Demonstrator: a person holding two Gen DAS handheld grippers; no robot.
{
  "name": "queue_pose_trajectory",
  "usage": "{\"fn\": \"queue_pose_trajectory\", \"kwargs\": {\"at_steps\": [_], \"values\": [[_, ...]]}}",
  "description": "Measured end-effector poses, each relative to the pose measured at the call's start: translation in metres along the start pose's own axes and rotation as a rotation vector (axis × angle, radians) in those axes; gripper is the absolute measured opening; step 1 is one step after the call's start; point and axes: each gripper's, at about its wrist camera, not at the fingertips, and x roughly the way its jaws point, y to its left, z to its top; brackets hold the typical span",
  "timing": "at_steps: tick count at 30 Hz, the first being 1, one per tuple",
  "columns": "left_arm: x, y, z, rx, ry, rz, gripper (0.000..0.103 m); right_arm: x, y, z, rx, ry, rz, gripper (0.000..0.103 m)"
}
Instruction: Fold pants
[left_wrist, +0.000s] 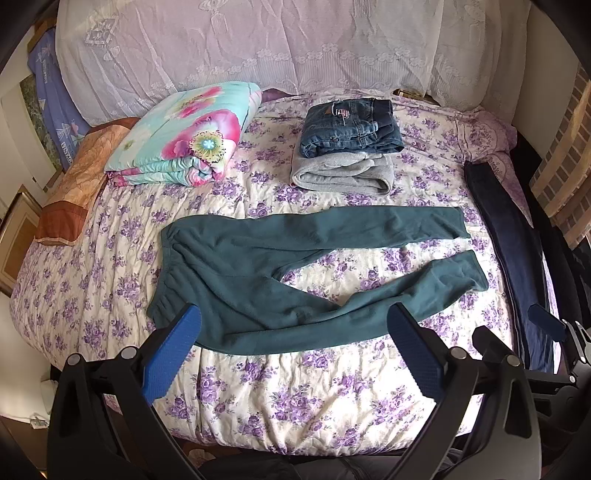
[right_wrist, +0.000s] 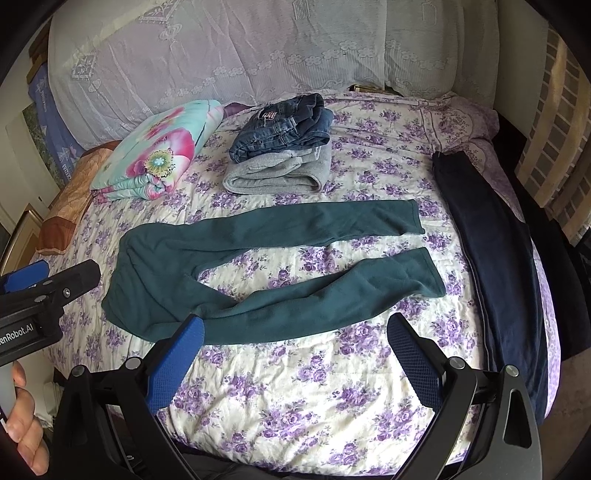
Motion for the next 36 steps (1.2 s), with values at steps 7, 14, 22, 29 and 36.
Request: {"fn": "queue_pose_trajectory", "kwargs": {"at_steps": [7,14,22,29,36], "values": [[0.007,0.006,-0.002,-0.001,0.008,-0.002,0.098,0.002,0.003,0.006,-0.003,0.004,0.000,0.099],[0.018,0.010,-0.004,0.000,0.046,-0.023,0.098,0.015,0.005,-0.001,-0.006,0.027,0.008,0.099],[0.117,0.087,-0.032,-0.165,0.246,0.044,0.098,0.091,-0.030,-0.013,0.102,0.204,0.003,0.099],[0.215,0.211,-0.084,-0.459,0.448,0.037,0.098,0.149,-0.058,-0.019,0.137,0.334,-0.092,0.099],[0.263,0.241,-0.076,-0.524,0.464,-0.031,0.093,0.160,-0.066,-0.015,0.159,0.348,-0.120,0.099]]}}
